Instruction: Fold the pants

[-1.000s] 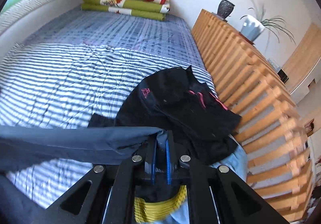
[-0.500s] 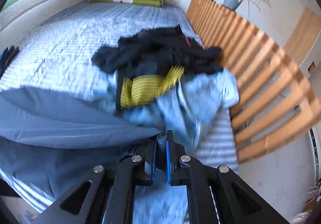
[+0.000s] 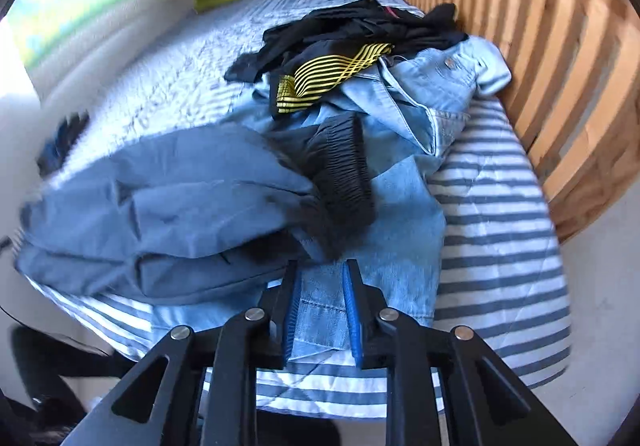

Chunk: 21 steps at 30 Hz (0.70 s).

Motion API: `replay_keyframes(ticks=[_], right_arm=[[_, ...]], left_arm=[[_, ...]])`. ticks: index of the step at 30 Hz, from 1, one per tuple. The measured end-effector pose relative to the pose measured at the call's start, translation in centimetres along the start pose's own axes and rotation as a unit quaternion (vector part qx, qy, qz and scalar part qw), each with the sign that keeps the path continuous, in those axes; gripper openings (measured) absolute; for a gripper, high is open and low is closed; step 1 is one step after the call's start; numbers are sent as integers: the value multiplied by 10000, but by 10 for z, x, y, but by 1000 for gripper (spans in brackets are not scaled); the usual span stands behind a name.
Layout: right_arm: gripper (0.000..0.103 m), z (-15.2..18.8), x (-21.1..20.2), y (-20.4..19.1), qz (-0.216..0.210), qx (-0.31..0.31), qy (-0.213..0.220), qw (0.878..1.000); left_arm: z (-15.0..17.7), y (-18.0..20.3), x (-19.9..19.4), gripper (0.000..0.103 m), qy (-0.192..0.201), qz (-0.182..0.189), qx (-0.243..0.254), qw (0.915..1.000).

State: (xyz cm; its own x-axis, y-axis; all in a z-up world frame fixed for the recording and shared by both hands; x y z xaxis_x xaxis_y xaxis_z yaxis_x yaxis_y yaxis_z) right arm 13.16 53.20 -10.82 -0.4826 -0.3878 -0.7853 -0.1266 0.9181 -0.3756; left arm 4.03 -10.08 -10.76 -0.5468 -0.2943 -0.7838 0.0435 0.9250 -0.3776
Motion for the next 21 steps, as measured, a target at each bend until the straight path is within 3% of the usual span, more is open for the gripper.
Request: replay_keyframes(ticks=[3,7,11,16,18,20,21], right_arm=[[28,-6,0,8,-280,612,85,9977],[29,-11,8,8,-677,1248,-38,9899],[29,-15,4,6,-1029,1684,-55,9803],[32,-13,17,11,-1289,2353,-323,9628],[33,-11,23,12,-1731,2792,-299,9440],[33,-10,20,14,-2006,3050,-224,9307],[33,-9,17,15,-2010,3059,-193,9304]], left_arm=[[-33,73,-12,38,372,423,625,9965],[-59,175,-16,40,640,821,1647,9808],[-56,251,5,41,630,676,2734,9575],[-55,284,32,41,404,726,2933,9524],[-54,287,33,33,409,814,2974,9504],[-48,287,34,15,422,846,3073,9469],[-47,289,34,3,442,794,3128,9455]])
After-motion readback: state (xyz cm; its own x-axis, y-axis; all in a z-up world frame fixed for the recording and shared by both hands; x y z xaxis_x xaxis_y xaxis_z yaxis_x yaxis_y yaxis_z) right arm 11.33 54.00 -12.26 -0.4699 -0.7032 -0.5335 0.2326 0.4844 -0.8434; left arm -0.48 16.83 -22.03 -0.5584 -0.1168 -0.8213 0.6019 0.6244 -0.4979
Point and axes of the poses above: each gripper's, at about its wrist camera, not at the fingertips, and x roughly the way its jaws point, y to its right, z to its underside, the point moved 8 cm from there along x, roughly the way its jaws point, and after that the axes turned 14 degrees about -z, right-handed, at the moved point
